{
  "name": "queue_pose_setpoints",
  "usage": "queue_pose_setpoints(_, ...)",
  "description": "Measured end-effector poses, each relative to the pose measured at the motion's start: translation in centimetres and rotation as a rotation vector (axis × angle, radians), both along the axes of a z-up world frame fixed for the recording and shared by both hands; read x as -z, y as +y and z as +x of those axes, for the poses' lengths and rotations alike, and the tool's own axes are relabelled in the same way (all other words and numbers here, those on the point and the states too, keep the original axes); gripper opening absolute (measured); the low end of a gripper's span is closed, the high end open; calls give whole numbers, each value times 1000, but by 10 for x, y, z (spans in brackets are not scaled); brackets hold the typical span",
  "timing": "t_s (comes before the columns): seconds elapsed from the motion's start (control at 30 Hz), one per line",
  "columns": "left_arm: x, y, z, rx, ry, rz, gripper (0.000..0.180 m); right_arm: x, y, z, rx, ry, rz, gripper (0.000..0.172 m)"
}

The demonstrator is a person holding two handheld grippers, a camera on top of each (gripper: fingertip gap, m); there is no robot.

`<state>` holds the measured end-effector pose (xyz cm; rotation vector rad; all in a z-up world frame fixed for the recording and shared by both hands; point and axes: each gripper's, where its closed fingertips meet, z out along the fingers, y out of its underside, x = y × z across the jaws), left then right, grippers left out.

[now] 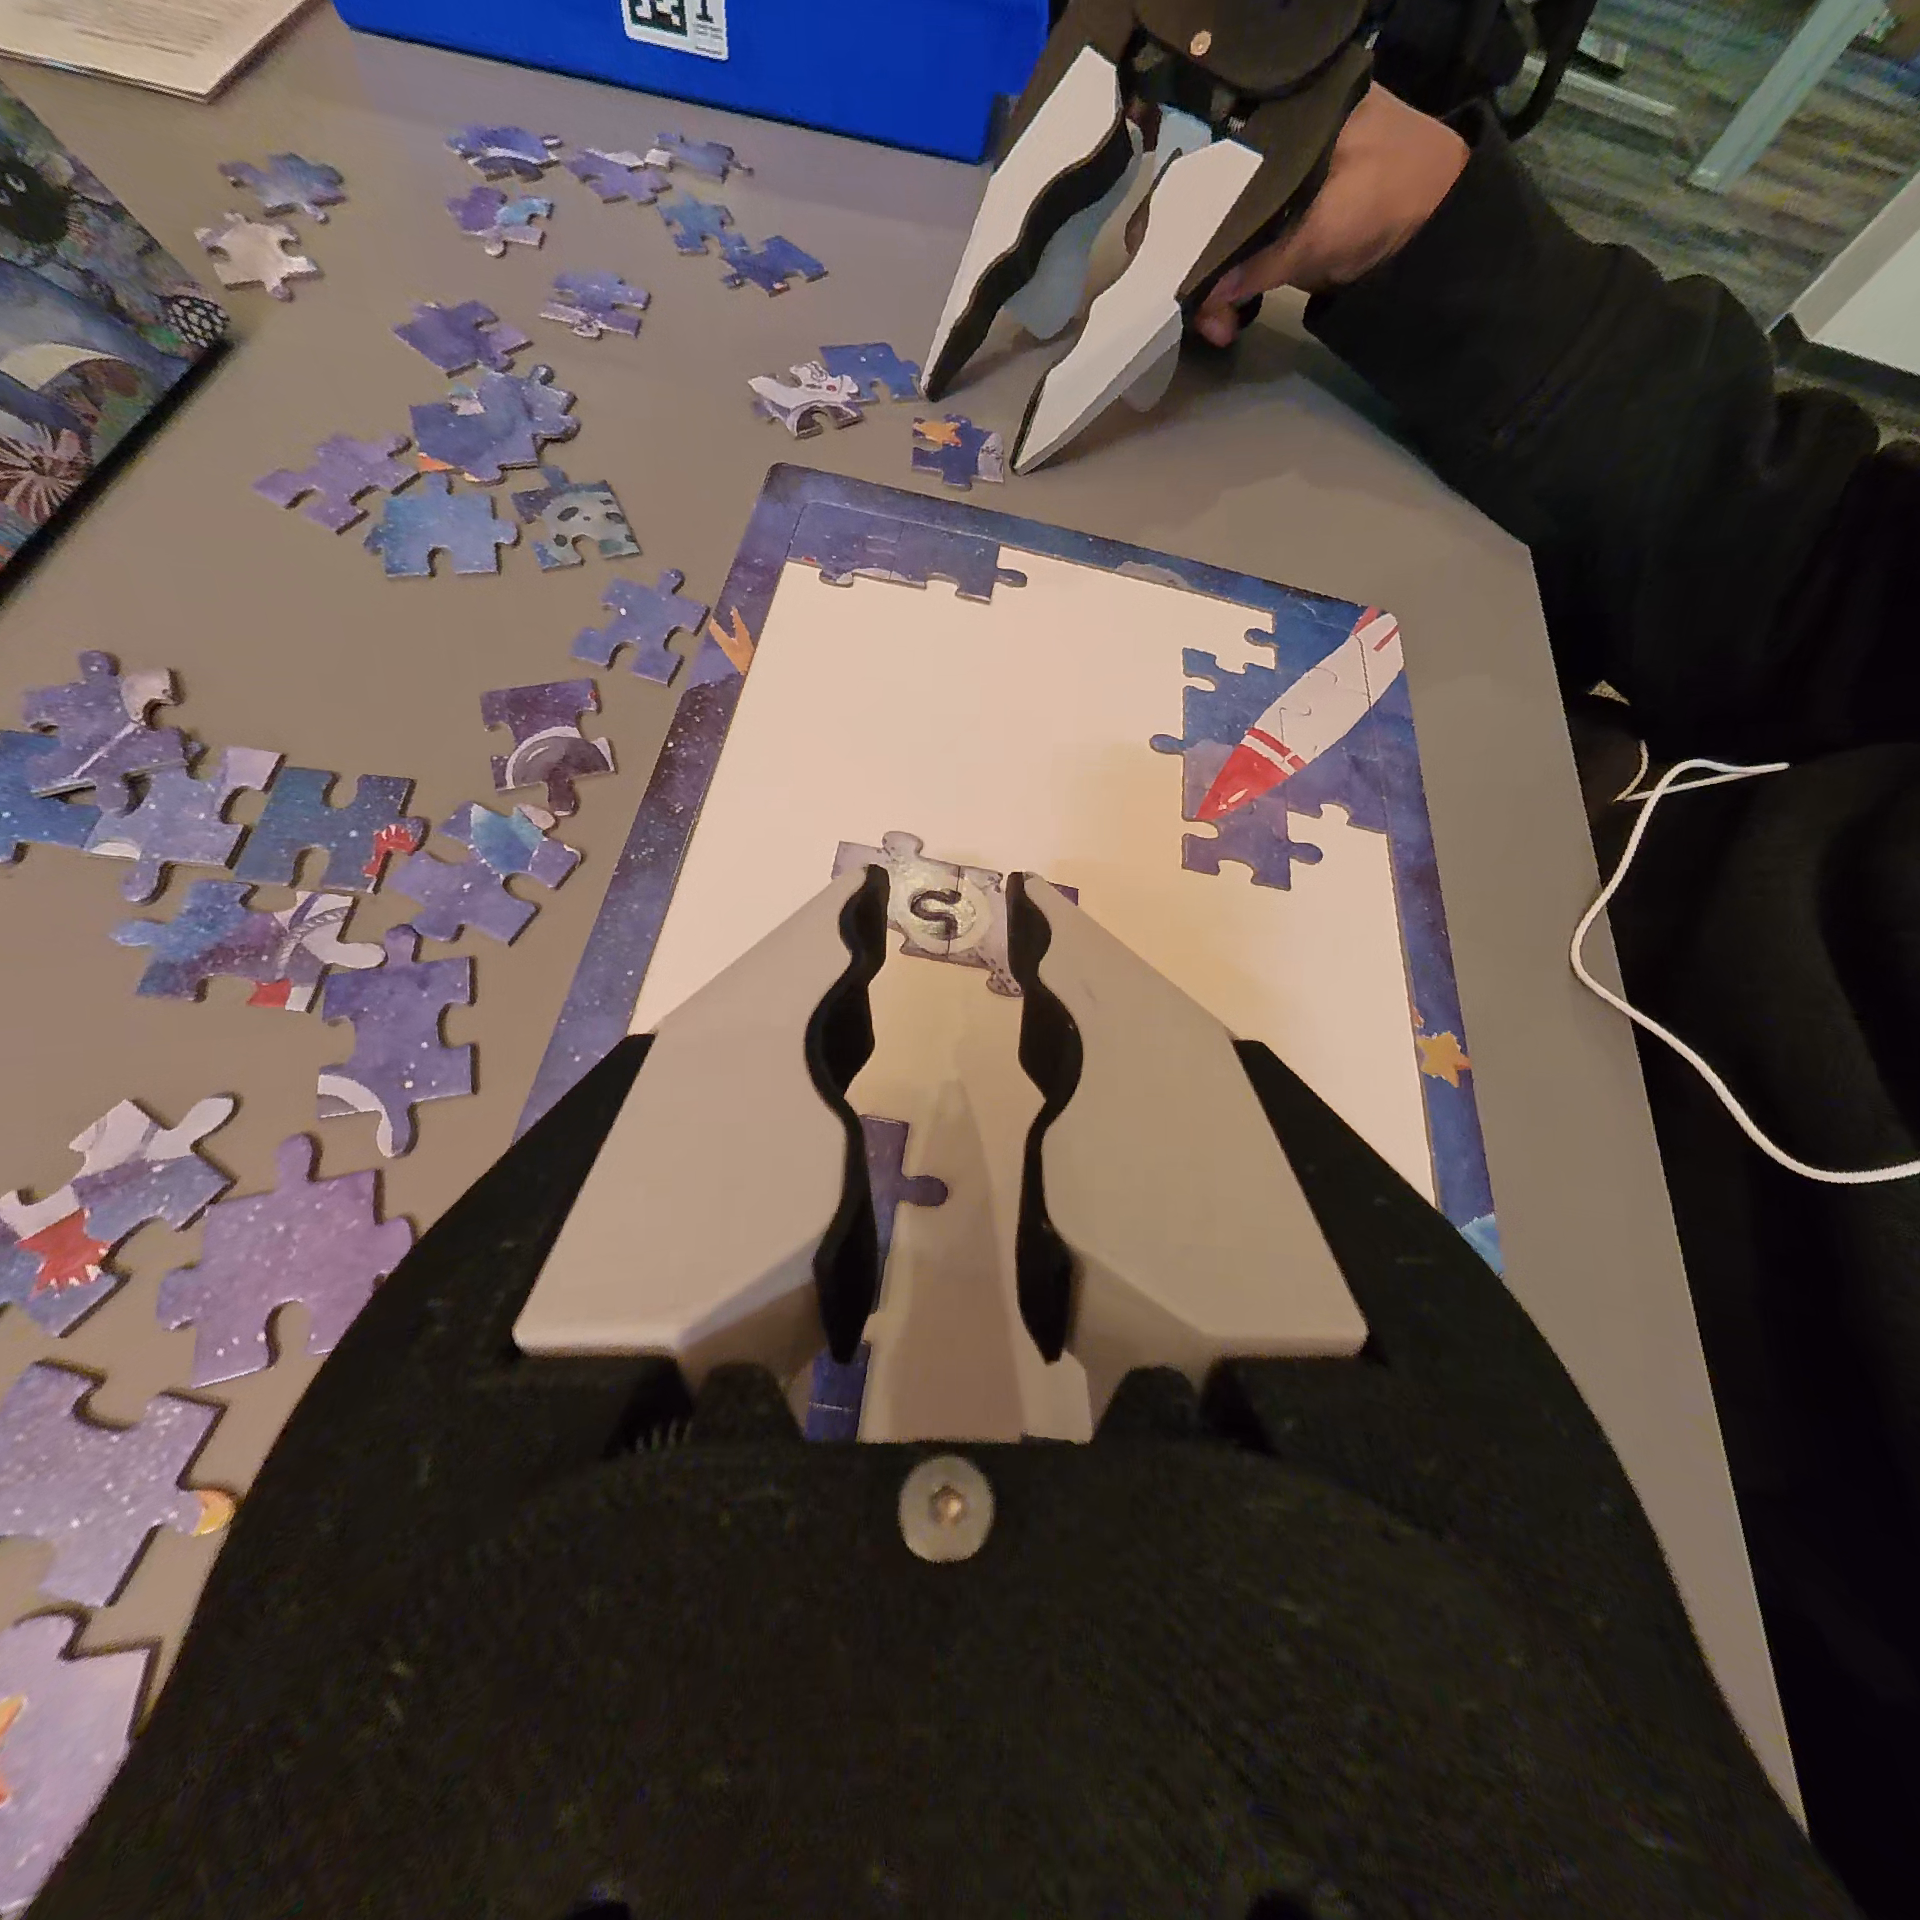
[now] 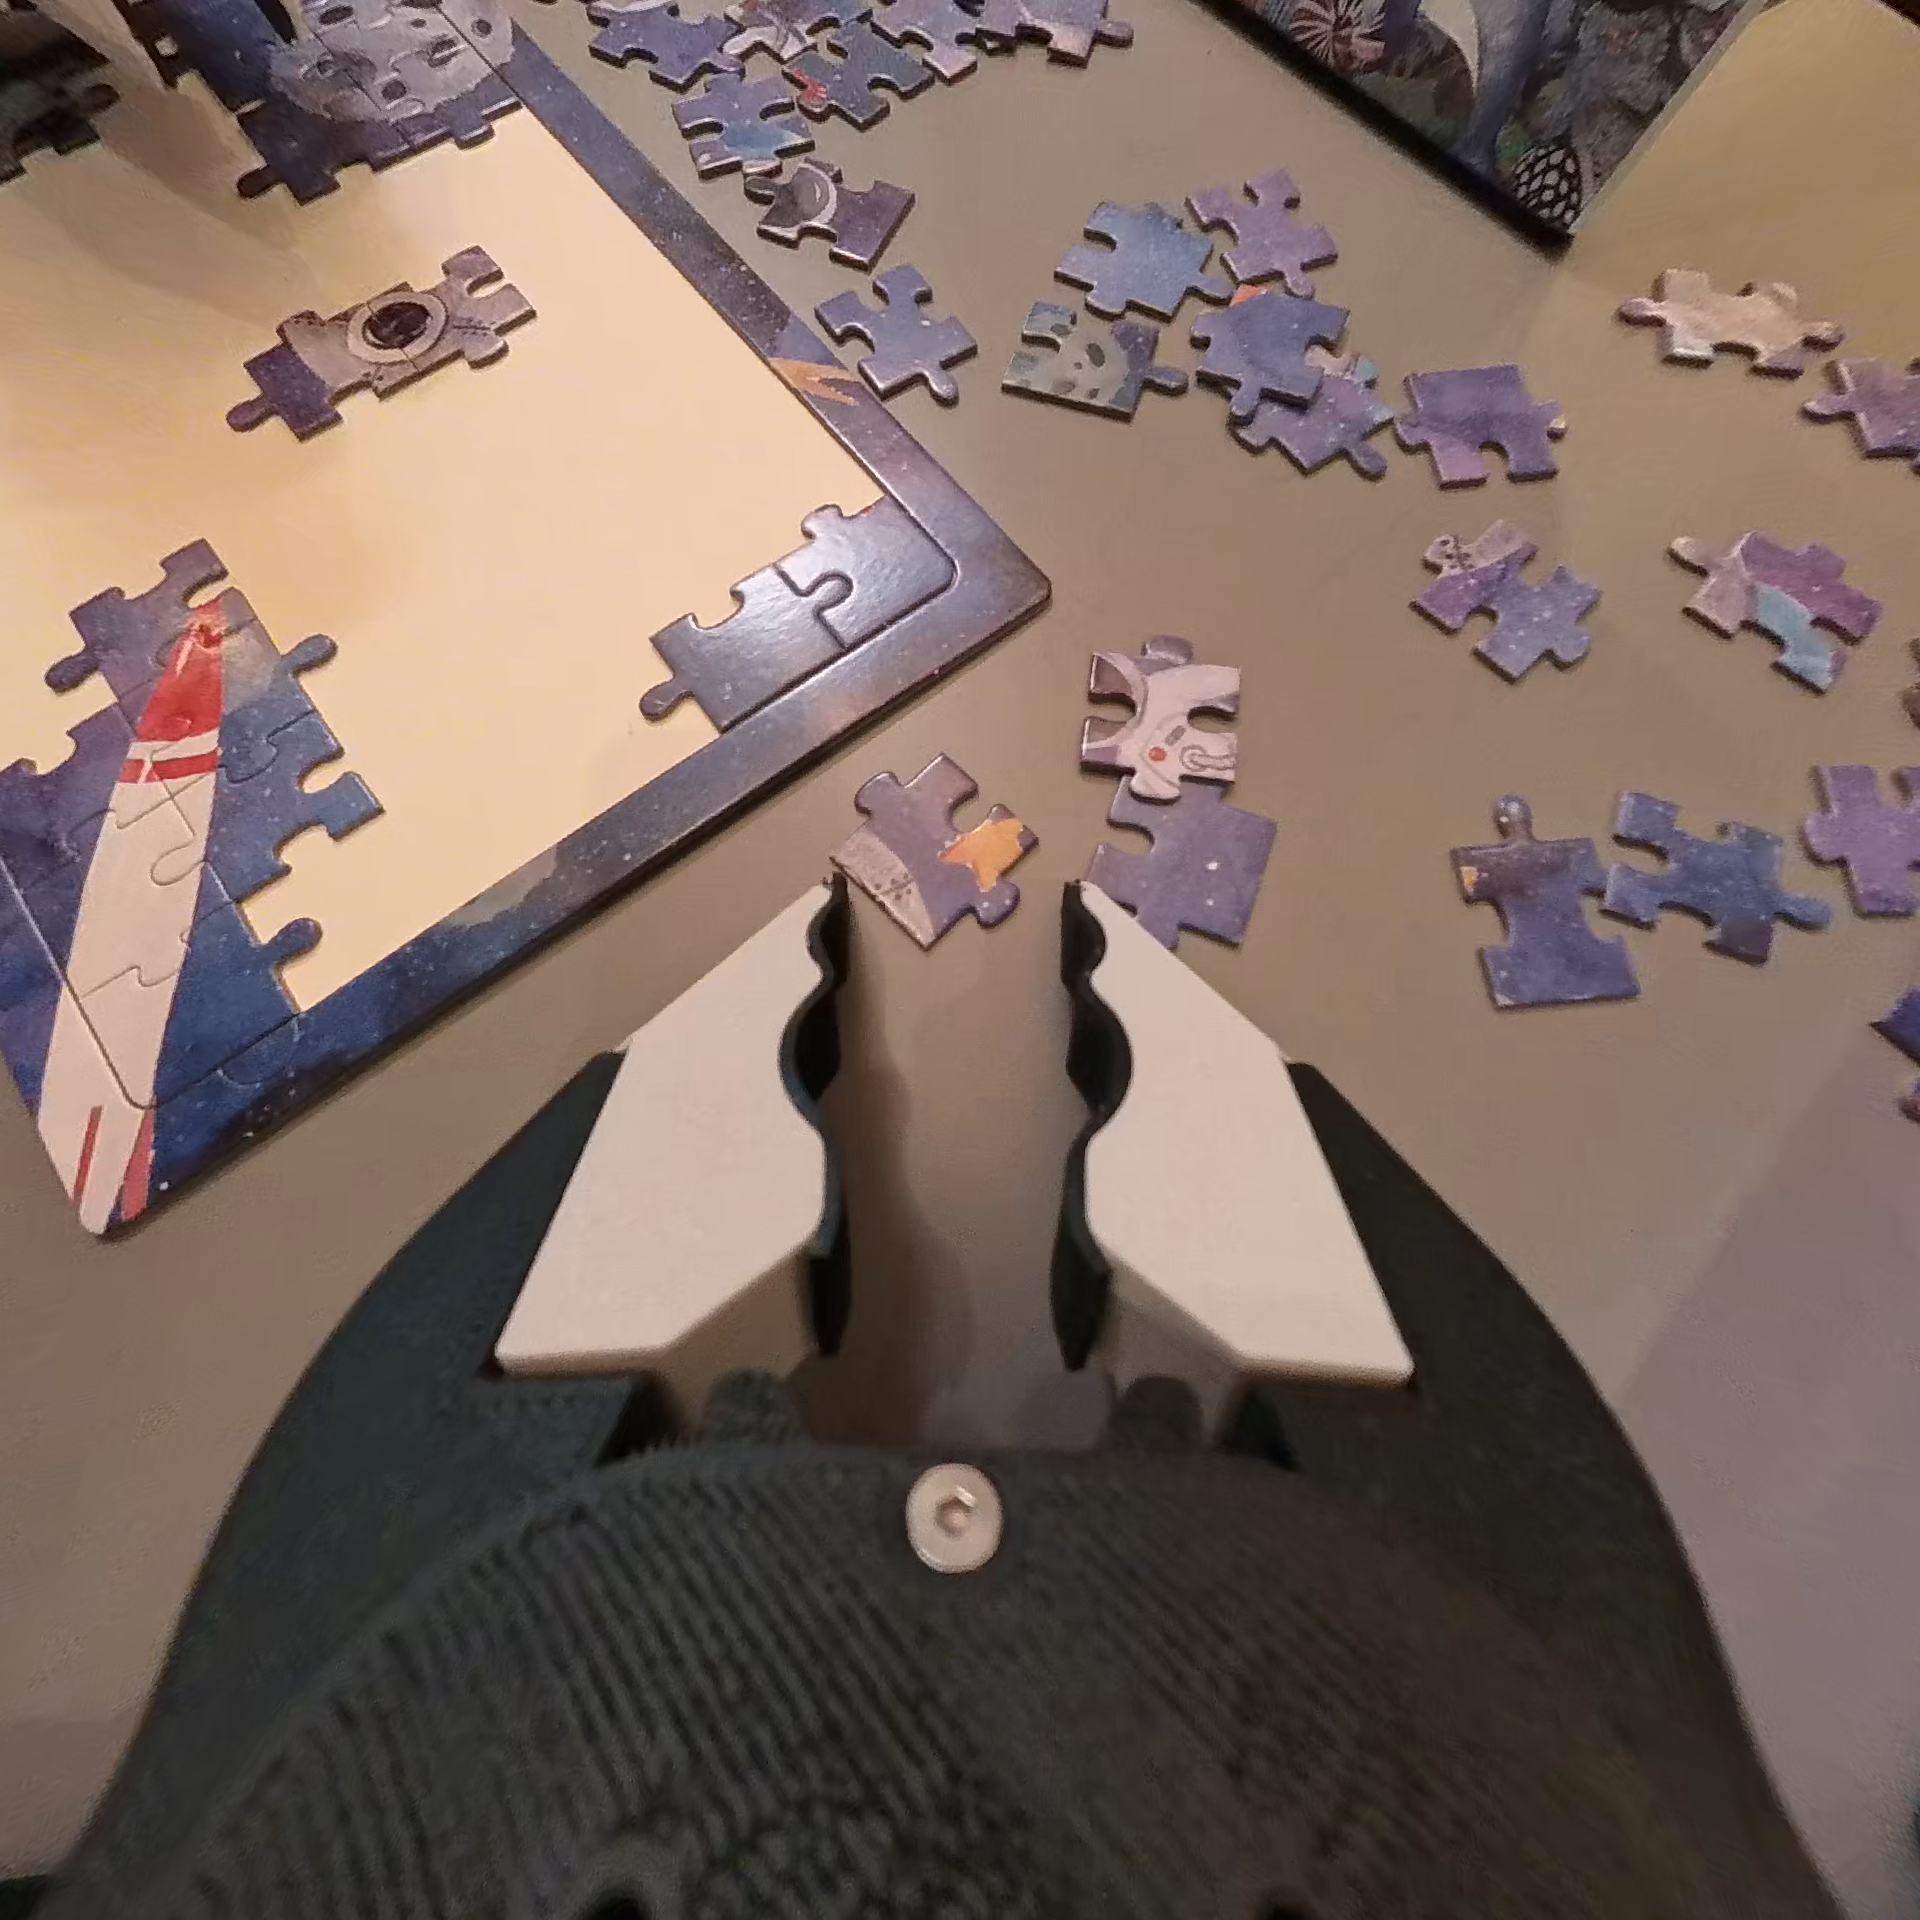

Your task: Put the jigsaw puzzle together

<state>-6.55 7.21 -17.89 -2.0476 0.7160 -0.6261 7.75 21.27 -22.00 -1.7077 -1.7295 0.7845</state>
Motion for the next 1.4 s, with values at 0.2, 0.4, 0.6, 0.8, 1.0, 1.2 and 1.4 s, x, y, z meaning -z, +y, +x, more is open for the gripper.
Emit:
queue_pose_setpoints(0.2,1,1,0,-3,5,-1,21,0,-3,0,-18,1,3,33)
queue_pose_setpoints(0.4,2,1,0,-3,12,-4,21,0,-5,0,-30,1,3,27)
queue_pose_setpoints(0.6,3,1,0,-3,13,-4,21,0,-6,-1,-38,1,4,25)
queue_pose_setpoints(0.8,3,1,0,-3,14,-3,21,0,-6,-1,-39,1,5,24)
queue_pose_setpoints(1.0,3,1,0,-3,15,-4,21,-1,-7,0,-43,5,14,22)
queue_pose_setpoints(1.2,3,1,0,-4,16,-4,21,-5,-6,-1,-40,30,10,16)
queue_pose_setpoints(1.4,3,1,0,-4,16,-3,21,-6,-4,-1,-31,40,14,17)
